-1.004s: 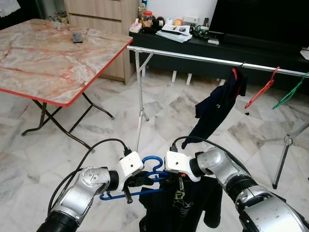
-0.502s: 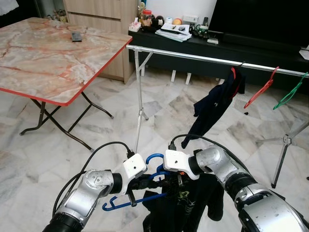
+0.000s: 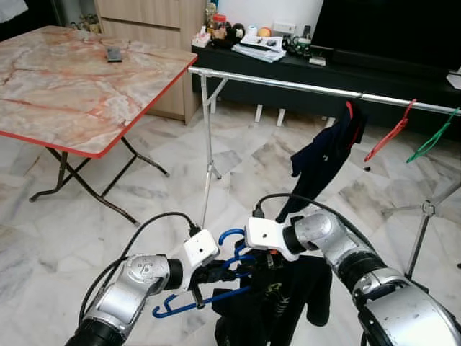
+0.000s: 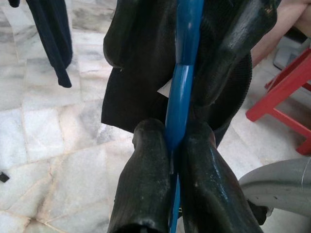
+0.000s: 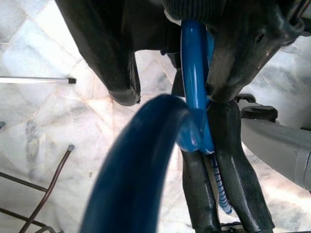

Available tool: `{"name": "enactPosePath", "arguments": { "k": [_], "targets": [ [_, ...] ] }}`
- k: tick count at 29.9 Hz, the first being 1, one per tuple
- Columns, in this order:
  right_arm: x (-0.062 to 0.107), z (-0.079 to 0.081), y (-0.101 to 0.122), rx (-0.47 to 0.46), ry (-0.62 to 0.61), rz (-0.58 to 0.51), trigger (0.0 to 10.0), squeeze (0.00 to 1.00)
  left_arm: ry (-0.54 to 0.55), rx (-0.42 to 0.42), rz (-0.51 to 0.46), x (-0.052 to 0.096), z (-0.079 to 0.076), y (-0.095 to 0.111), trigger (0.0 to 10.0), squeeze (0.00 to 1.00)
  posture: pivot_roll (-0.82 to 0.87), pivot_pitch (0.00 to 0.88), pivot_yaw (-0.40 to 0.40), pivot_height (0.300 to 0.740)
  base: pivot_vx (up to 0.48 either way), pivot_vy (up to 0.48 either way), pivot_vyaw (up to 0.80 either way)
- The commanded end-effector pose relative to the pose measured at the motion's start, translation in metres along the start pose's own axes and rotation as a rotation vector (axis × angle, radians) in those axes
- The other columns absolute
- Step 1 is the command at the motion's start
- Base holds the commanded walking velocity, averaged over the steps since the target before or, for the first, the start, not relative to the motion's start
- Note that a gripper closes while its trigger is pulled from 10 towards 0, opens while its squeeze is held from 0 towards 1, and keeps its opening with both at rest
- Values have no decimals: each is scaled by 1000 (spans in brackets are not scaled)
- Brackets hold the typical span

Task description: Hang hanger

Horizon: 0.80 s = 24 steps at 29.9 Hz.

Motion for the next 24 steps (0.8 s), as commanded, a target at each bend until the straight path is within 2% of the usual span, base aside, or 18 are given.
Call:
{"name": "enactPosePath", "arguments": {
  "k": [1,6,15,21,24],
  "targets": [
    [16,-14,6,45,-51,8,10000,0,-8,10,-16,1,-1,0,0,0,109,63,-108,740,0,0,0],
    [22,-12,1,52,-32,24,10000,0,-3,12,-8,4,0,-4,0,0,102,62,-106,740,0,0,0],
    [24,7,-19,33,95,67,10000,0,-2,-1,7,7,1,-7,0,0,102,61,-105,740,0,0,0],
    [28,6,-19,33,92,67,10000,0,3,-1,11,9,2,-9,0,0,102,60,-104,740,0,0,0],
    [39,1,-21,24,53,66,10000,0,19,8,13,12,3,-13,0,0,102,61,-106,740,0,0,0]
  ]
}}
Point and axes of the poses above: a point about 5 cm out from each wrist's last joint towards the gripper, its own x axis pointing back from the gripper into the wrist, its own y axis along the axis of the wrist's last joint, z = x × y, the point moved 1 cm from there along -x, pointing out of the wrist towards the gripper, and after that the axes turned 5 degrees about x, right-handed, at the moved point
